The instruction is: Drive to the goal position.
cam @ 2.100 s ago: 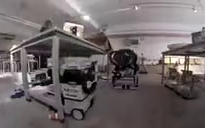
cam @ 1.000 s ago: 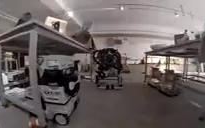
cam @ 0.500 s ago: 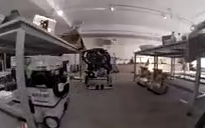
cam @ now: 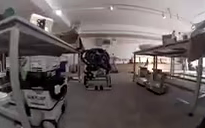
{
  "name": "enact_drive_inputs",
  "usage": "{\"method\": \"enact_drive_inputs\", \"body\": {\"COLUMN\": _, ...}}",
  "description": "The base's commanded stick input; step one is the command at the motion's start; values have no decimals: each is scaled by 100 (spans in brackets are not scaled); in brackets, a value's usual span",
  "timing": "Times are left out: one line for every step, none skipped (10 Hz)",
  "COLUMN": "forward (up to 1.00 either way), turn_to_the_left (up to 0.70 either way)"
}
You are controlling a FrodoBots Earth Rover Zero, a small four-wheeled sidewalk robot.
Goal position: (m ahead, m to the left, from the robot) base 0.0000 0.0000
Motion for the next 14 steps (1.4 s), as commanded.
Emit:
{"method": "enact_drive_inputs", "body": {"forward": 45, "turn_to_the_left": -23}}
{"method": "enact_drive_inputs", "body": {"forward": 45, "turn_to_the_left": -27}}
{"method": "enact_drive_inputs", "body": {"forward": 45, "turn_to_the_left": -27}}
{"method": "enact_drive_inputs", "body": {"forward": 45, "turn_to_the_left": -27}}
{"method": "enact_drive_inputs", "body": {"forward": 45, "turn_to_the_left": -27}}
{"method": "enact_drive_inputs", "body": {"forward": 45, "turn_to_the_left": -27}}
{"method": "enact_drive_inputs", "body": {"forward": 45, "turn_to_the_left": -27}}
{"method": "enact_drive_inputs", "body": {"forward": 45, "turn_to_the_left": -27}}
{"method": "enact_drive_inputs", "body": {"forward": 45, "turn_to_the_left": -27}}
{"method": "enact_drive_inputs", "body": {"forward": 45, "turn_to_the_left": -27}}
{"method": "enact_drive_inputs", "body": {"forward": 45, "turn_to_the_left": -27}}
{"method": "enact_drive_inputs", "body": {"forward": 45, "turn_to_the_left": -27}}
{"method": "enact_drive_inputs", "body": {"forward": 45, "turn_to_the_left": -27}}
{"method": "enact_drive_inputs", "body": {"forward": 45, "turn_to_the_left": -27}}
